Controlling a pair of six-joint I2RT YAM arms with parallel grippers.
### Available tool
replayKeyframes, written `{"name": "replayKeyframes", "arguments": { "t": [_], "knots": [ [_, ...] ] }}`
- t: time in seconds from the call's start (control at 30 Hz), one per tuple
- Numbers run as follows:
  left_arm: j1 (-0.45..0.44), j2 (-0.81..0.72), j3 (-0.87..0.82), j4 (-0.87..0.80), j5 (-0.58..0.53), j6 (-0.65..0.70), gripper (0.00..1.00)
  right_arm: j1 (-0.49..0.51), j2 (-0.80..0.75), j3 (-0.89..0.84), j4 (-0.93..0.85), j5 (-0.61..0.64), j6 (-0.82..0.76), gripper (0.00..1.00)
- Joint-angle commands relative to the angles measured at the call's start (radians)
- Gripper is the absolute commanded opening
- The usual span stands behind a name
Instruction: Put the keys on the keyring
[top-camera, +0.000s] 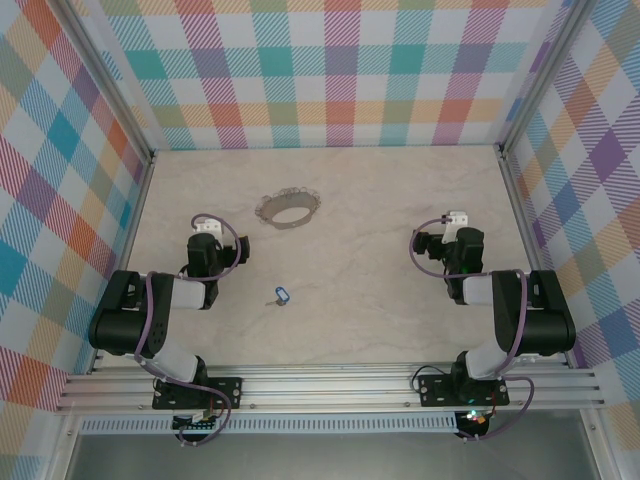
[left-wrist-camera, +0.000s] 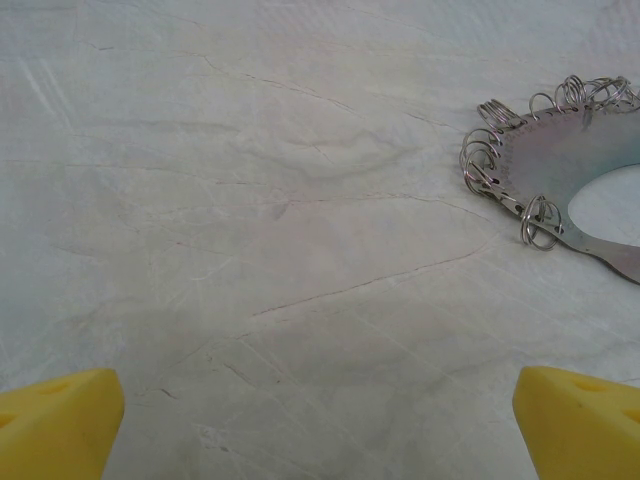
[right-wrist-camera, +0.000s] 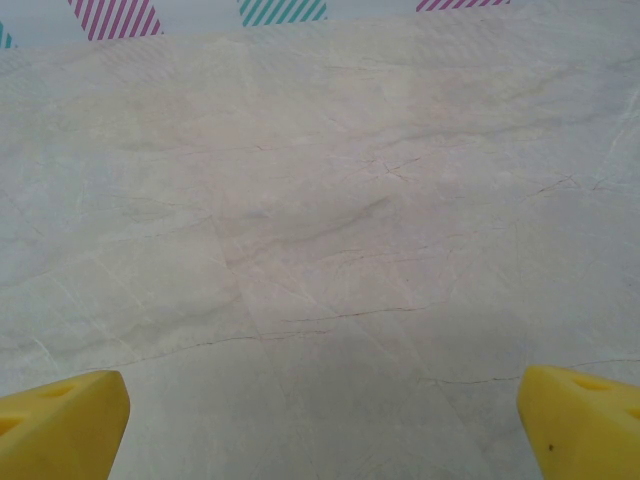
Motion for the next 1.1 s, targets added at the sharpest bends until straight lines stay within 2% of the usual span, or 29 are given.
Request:
{"name": "replayKeyframes", "arguments": {
  "t": [0.0, 0.57, 0.63, 0.77, 0.8, 0.97, 1.0, 1.07],
  "knots": [
    [0.014, -0.001, 0.015, 0.031, 0.013, 0.011, 1.00, -0.006, -0.007, 0.006, 0.022, -0.019, -0.010, 1.00],
    [0.015, -0.009, 0.026, 0.007, 0.023, 0.014, 1.00, -0.008, -0.030, -0.002, 0.026, -0.014, -0.004, 1.00],
    [0.011, -0.030, 0.039, -0.026, 0.003, 0.010, 1.00, -0.008, -0.097, 0.041, -0.110, -0.015, -0.010, 1.00],
    [0.011, -0.116, 0.118, -0.232, -0.012, 0.005, 1.00, -0.008, -0.204, 0.141, -0.373, 0.014, 0.032, 1.00],
    [0.010, -0.129, 0.133, -0.260, -0.010, 0.006, 1.00, -0.007, -0.229, 0.175, -0.445, 0.046, 0.082, 1.00],
    [0.006, -0.223, 0.231, -0.493, -0.054, -0.068, 1.00, -0.008, -0.286, 0.456, -1.036, 0.212, 0.448, 1.00],
    [0.003, -0.238, 0.254, -0.546, -0.063, -0.086, 1.00, -0.008, -0.284, 0.475, -1.077, 0.189, 0.465, 1.00],
    [-0.008, -0.270, 0.306, -0.667, -0.083, -0.115, 1.00, -0.007, -0.291, 0.450, -1.032, 0.026, 0.438, 1.00]
  ]
}}
